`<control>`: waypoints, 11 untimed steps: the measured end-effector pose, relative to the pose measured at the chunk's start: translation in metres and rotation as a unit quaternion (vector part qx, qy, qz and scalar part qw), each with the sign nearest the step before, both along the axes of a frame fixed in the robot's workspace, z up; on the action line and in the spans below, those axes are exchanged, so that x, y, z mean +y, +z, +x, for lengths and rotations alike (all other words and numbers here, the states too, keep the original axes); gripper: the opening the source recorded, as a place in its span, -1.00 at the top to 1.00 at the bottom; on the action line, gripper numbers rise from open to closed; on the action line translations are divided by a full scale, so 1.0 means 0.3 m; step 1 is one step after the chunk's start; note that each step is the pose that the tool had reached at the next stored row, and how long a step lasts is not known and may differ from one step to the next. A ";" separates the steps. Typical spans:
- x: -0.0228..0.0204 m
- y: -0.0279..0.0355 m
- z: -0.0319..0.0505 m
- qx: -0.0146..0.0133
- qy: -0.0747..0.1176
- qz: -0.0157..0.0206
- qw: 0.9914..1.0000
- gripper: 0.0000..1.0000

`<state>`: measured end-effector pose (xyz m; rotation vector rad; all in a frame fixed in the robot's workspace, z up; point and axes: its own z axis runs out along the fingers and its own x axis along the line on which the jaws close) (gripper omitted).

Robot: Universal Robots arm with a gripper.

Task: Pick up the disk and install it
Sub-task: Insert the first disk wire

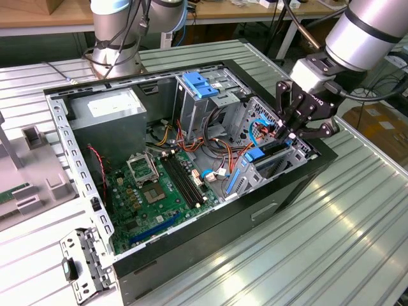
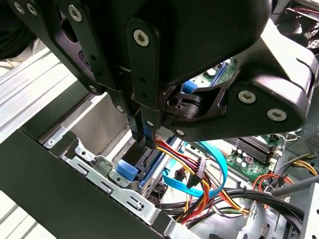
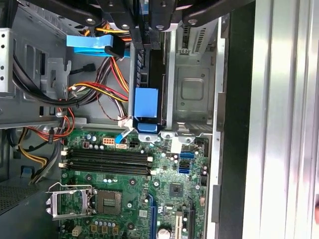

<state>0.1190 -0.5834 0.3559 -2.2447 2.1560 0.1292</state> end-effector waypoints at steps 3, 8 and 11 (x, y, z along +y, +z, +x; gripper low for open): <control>-0.002 -0.007 0.000 0.000 0.000 0.000 1.000 0.66; 0.014 -0.019 0.002 0.000 0.001 0.000 1.000 0.66; 0.019 -0.023 0.006 0.000 0.000 0.000 1.000 0.66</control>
